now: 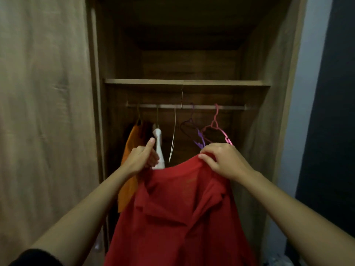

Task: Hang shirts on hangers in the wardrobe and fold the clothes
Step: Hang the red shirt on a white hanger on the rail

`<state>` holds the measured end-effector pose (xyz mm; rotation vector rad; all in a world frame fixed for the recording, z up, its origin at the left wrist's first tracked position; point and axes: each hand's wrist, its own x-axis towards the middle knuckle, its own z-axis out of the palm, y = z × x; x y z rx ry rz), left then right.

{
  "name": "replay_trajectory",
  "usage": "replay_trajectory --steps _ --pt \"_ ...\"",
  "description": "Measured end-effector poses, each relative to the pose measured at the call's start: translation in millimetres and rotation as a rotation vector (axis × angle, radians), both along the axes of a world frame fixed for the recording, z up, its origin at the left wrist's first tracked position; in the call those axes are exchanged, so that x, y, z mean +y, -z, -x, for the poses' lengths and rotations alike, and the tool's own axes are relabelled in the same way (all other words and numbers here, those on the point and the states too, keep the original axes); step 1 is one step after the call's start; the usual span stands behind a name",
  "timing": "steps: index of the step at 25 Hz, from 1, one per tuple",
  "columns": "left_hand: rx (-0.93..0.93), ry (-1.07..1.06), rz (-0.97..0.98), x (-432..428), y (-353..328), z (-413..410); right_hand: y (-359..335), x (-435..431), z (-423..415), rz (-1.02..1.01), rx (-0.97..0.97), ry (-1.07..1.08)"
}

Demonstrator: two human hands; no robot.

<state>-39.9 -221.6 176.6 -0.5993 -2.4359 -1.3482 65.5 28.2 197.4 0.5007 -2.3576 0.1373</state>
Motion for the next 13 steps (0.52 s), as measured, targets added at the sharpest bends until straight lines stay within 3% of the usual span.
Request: replay_trajectory --steps 4,10,13 --pt "0.121 -0.04 0.048 56.8 -21.0 65.8 12.6 -4.3 34.3 -0.075 -0.022 0.019" --pt "-0.223 -0.137 0.139 117.6 -16.5 142.2 45.6 5.0 55.7 -0.213 -0.052 0.044" --pt "-0.277 -0.205 0.047 130.2 -15.0 160.0 50.5 15.5 60.2 -0.244 -0.136 0.077"
